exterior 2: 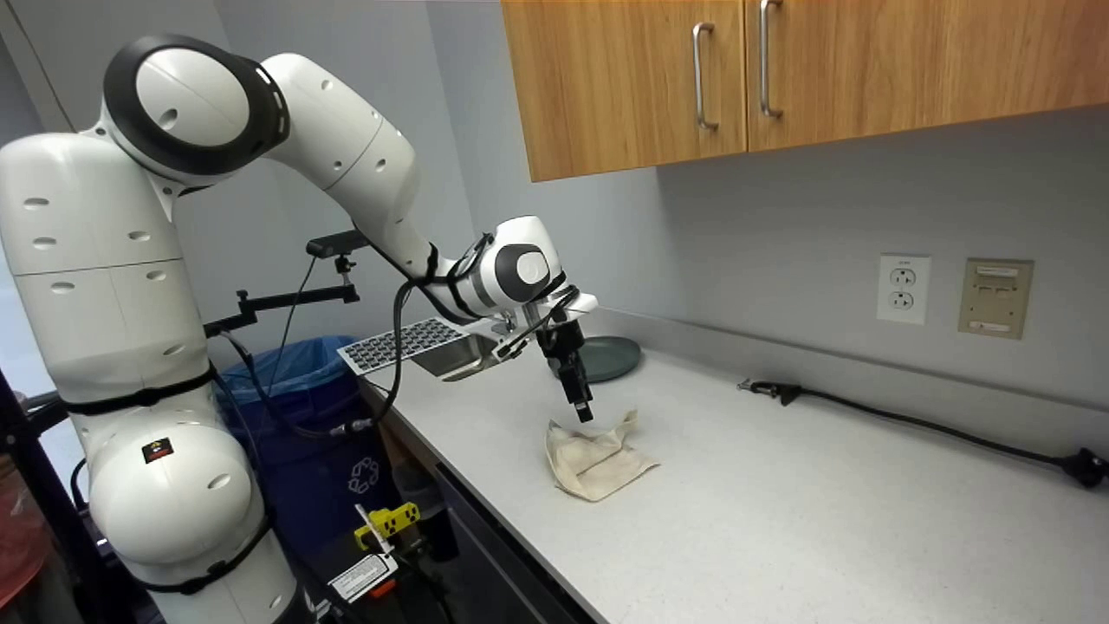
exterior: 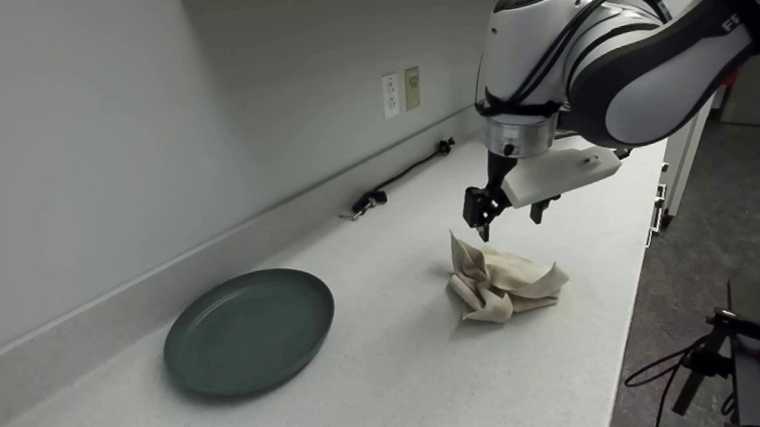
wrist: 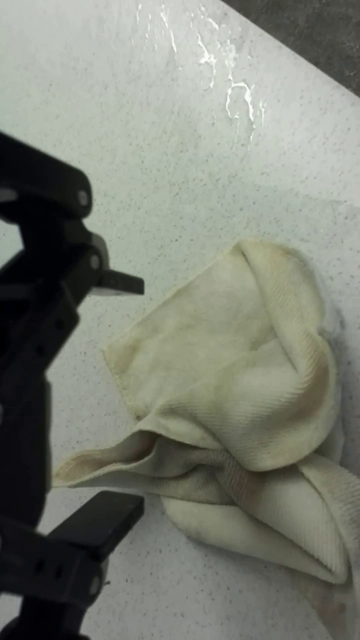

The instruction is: Fold the towel once

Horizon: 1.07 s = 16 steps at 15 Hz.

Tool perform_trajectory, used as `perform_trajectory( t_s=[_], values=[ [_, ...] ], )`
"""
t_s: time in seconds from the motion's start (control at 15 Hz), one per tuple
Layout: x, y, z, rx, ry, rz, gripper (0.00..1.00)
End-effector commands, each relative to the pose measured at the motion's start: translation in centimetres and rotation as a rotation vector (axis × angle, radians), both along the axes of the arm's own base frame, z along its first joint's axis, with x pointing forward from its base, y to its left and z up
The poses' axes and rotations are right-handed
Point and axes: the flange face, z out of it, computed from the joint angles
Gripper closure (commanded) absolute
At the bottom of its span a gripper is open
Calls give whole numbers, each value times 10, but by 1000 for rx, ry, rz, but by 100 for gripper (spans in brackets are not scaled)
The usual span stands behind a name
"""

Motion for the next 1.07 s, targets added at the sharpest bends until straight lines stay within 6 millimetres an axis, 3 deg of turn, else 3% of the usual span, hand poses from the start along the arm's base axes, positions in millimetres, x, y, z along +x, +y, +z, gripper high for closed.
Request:
perform_trajectory(
  t_s=[0.0, 0.27, 0.6, 1.0],
  values=[
    [-20, -5, 16, 11, 38, 33, 0],
    [-37, -14, 23, 41, 89, 92, 0],
    [-49, -16, 20, 149, 140, 286, 0],
    [-44, -17, 3, 148, 183, 540, 0]
  ],
)
